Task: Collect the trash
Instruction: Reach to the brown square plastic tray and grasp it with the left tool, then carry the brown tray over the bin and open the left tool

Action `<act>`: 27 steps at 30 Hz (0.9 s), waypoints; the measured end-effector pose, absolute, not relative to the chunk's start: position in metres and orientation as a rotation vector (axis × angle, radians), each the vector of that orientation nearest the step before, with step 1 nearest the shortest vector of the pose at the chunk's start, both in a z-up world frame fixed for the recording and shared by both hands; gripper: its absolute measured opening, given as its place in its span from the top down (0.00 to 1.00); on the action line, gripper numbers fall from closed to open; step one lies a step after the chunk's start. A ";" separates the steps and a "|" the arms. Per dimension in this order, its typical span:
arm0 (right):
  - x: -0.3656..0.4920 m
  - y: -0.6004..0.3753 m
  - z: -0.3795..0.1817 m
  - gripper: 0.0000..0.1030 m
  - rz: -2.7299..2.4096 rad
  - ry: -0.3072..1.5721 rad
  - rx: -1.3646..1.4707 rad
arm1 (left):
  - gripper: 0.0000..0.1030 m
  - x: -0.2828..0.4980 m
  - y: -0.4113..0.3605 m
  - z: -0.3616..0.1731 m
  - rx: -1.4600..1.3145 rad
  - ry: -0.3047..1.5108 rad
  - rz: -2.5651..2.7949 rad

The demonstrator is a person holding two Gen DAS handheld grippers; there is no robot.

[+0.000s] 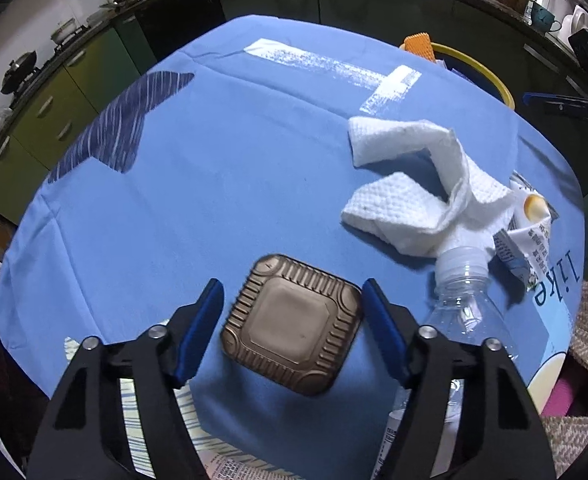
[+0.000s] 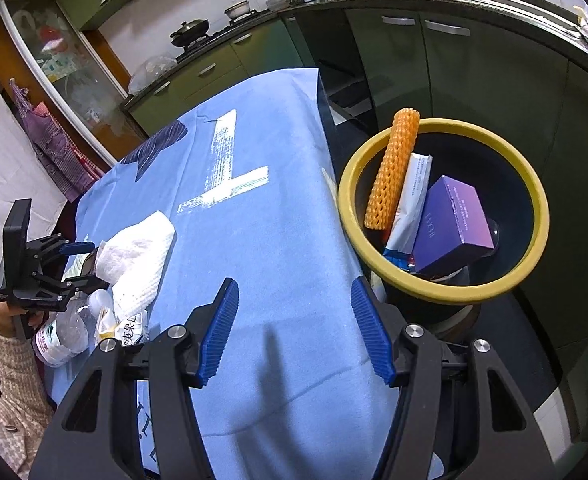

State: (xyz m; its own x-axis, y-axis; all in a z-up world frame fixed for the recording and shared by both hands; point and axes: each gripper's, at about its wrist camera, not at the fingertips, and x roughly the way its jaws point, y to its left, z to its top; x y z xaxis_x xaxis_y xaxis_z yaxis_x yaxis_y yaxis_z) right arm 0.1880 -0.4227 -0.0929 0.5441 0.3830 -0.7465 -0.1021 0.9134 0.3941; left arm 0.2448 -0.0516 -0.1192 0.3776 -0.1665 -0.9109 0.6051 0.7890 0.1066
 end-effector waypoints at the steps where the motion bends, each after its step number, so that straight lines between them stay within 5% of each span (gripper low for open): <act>1: 0.188 -0.422 -0.093 0.43 0.296 0.957 0.322 | 0.36 0.244 -0.051 -0.120 0.468 1.080 -0.516; 27: 0.167 -0.439 -0.065 0.43 0.294 0.877 0.330 | 0.38 0.266 -0.066 -0.048 0.396 1.023 -0.479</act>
State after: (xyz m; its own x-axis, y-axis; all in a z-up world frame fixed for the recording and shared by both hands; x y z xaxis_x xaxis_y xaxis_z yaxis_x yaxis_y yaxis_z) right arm 0.1668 -0.4394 -0.0648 0.6054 0.3819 -0.6983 -0.1152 0.9102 0.3979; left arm 0.2665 -0.0659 -0.0477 0.4346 -0.1926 -0.8798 0.5519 0.8289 0.0912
